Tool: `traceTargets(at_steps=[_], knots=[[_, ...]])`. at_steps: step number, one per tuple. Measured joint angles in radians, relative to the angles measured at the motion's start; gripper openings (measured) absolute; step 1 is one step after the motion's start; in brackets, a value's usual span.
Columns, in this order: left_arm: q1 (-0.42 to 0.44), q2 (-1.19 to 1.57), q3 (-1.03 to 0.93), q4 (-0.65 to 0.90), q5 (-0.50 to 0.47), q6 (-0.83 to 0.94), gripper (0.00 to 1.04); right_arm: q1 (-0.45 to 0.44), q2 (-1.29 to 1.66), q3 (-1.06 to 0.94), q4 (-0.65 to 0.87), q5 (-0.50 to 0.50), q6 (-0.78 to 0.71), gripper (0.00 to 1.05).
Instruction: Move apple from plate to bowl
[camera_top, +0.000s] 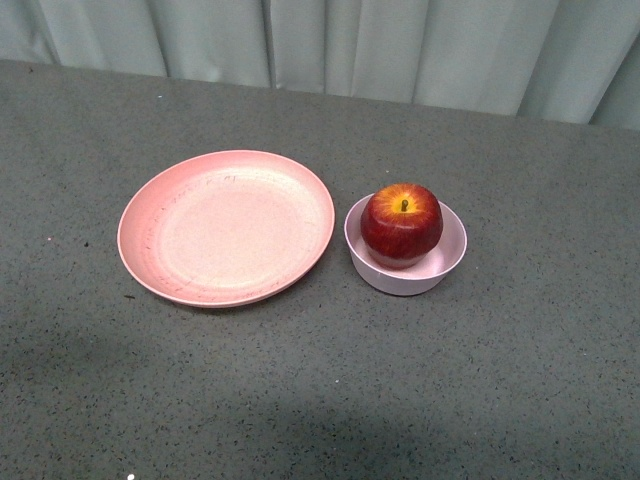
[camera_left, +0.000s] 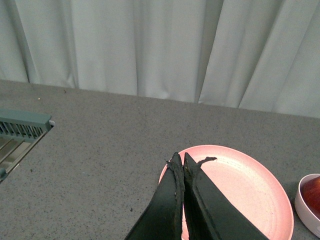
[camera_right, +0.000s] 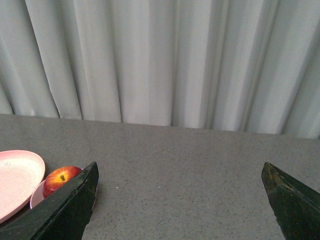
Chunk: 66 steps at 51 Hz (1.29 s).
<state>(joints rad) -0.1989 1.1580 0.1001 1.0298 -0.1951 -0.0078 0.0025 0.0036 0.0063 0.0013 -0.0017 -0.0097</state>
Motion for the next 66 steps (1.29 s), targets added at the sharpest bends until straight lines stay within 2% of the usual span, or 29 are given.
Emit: traceTargets(at_steps=[16,19,24,38,66], knots=[[0.099,-0.355,-0.076,-0.262,0.097,0.0,0.04,0.0,0.0,0.0,0.0,0.0,0.0,0.95],[0.158,-0.419,-0.08,-0.322,0.176,0.001,0.04,0.0,0.0,0.0,0.0,0.0,0.0,0.95],[0.194,-0.497,-0.08,-0.386,0.188,0.0,0.04,0.0,0.0,0.0,0.0,0.001,0.0,0.95],[0.196,-0.679,-0.081,-0.553,0.192,0.0,0.04,0.0,0.0,0.0,0.0,0.001,0.0,0.95],[0.196,-0.893,-0.081,-0.761,0.193,0.001,0.04,0.0,0.0,0.0,0.0,0.0,0.0,0.95]])
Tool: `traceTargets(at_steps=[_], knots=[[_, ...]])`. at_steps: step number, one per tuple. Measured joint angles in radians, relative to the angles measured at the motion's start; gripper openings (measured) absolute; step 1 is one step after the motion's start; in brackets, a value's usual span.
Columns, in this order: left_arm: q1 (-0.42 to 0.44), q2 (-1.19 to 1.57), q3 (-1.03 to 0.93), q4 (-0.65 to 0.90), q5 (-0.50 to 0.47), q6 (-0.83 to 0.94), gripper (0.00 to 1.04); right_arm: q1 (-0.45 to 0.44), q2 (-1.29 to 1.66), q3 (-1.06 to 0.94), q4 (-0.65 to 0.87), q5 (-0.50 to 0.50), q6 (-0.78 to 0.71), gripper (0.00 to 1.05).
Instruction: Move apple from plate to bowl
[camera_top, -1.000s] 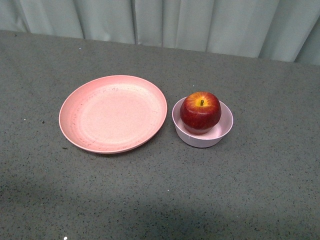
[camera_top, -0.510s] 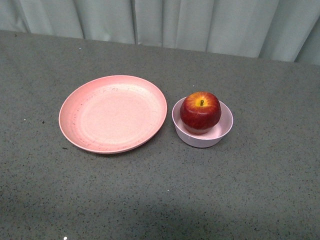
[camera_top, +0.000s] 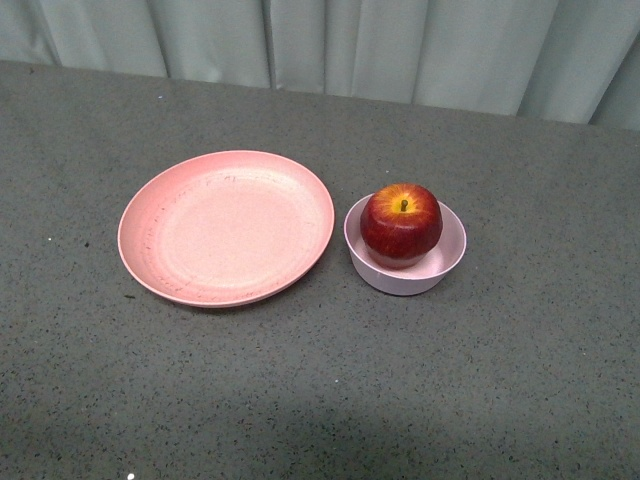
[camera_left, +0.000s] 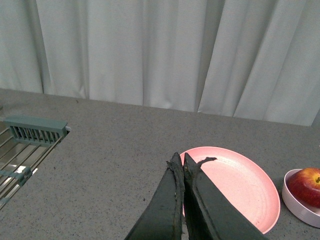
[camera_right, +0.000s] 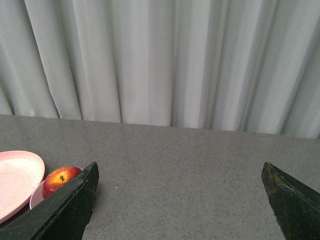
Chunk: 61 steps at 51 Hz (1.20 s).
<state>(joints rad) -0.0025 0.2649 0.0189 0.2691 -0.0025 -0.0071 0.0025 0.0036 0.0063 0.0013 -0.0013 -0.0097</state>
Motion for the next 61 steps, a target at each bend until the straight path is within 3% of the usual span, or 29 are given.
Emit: traceTargets(at_steps=[15,20,33,44,58,61], knots=[[0.0,-0.091,0.0,-0.09,0.0,0.0,0.04,0.0,0.0,0.0,0.0,0.0,0.0,0.95],[0.0,-0.224,0.0,-0.254,0.002,0.0,0.04,0.0,0.0,0.0,0.0,0.0,0.0,0.95],[0.0,-0.259,0.0,-0.267,0.002,0.0,0.06,0.0,0.0,0.0,0.0,0.0,0.0,0.95],[0.0,-0.26,0.0,-0.267,0.002,0.0,0.5,0.0,0.0,0.0,0.0,0.0,0.0,0.95],[0.0,-0.26,0.0,-0.267,0.002,0.0,0.95,0.0,0.0,0.0,0.0,0.0,0.0,0.95],[0.0,-0.26,0.0,-0.267,0.002,0.001,1.0,0.0,0.0,0.0,0.0,0.0,0.0,0.95]])
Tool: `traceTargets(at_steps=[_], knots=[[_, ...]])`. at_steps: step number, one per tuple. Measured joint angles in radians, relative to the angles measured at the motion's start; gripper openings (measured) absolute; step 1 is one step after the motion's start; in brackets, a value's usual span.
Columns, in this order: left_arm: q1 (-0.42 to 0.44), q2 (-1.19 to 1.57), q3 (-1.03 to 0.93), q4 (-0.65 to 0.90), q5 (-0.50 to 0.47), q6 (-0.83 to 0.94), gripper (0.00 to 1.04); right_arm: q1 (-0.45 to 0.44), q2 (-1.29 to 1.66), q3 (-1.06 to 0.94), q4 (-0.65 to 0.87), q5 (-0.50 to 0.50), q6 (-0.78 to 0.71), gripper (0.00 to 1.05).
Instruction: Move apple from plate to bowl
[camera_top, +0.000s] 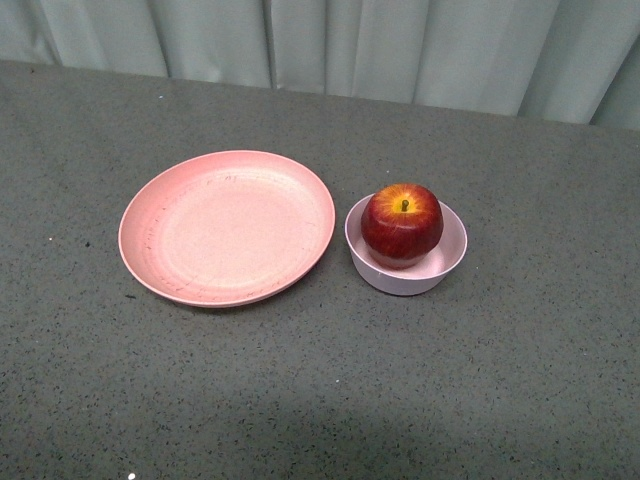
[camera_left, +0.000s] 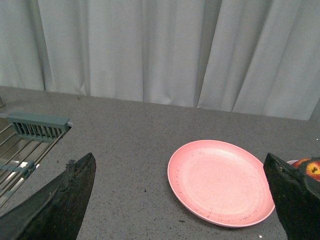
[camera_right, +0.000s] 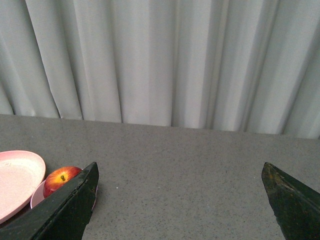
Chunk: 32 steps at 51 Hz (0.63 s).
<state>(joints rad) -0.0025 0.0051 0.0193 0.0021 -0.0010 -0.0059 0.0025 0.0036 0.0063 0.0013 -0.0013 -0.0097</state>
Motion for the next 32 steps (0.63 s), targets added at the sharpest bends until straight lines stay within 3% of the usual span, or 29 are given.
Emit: traceTargets(at_steps=[32], knots=[[0.0,0.0,0.0,0.0,0.0,0.001,0.98,0.0,0.0,0.0,0.0,0.0,0.0,0.95]])
